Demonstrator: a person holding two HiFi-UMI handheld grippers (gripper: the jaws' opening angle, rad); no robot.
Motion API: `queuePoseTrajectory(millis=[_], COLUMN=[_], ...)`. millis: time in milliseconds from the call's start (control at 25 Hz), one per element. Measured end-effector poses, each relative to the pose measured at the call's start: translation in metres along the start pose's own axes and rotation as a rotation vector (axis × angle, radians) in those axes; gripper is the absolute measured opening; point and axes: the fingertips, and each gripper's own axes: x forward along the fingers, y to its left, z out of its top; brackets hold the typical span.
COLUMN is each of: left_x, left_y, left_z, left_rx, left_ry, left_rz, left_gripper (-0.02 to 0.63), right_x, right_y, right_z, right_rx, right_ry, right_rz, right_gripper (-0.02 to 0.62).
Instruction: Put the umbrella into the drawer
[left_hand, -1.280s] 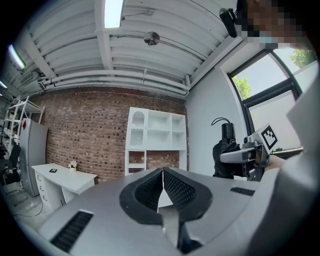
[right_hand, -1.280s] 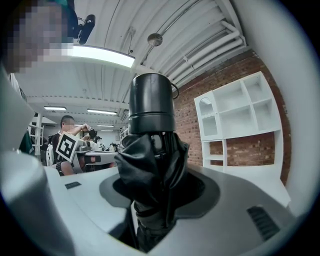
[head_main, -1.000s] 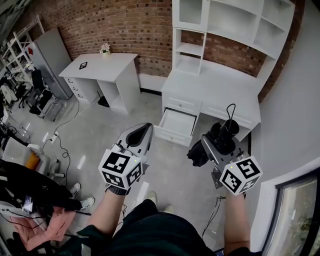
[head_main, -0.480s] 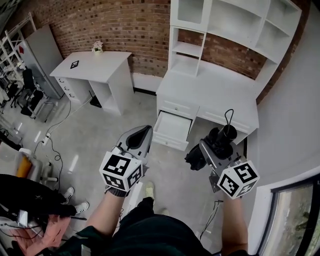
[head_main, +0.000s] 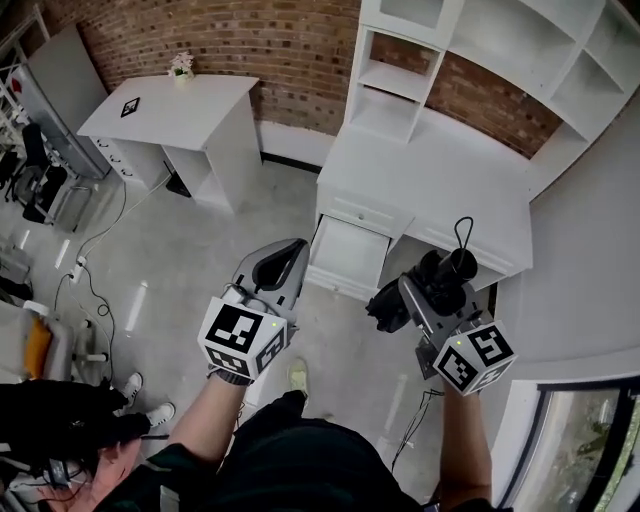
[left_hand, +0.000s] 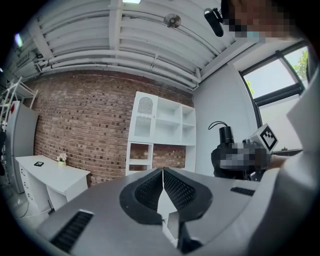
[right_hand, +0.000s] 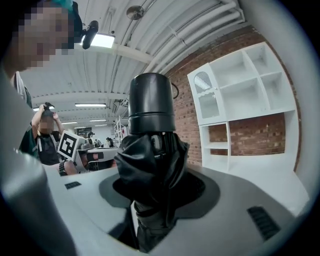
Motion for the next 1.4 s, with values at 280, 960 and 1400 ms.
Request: queuePoseTrajectory(millis=[280, 960, 1400], left_x=[0.051, 0.19, 0.266], left_y=[0.044, 0.1, 0.133], left_z=[-0.024, -0.093, -0.19], left_rx=[-0.016, -0.063, -0.141], left_ry=[0.009, 0.062, 0.181], left_rz=[-0.065, -0.024, 0.029], left_gripper=[0.011, 0.011, 0.01], right_x=[0.064, 0.207, 0.293], right_y=[-0.027, -0.122, -0.18], right_z=[-0.02, -0.117, -0.253], right_rx=[-0.025, -0.131, -0.203], right_ry=[0.04, 0.249, 0.445], right_rz=[-0.001, 0.188, 0.368], right_gripper=[0.189, 0.189, 0.189])
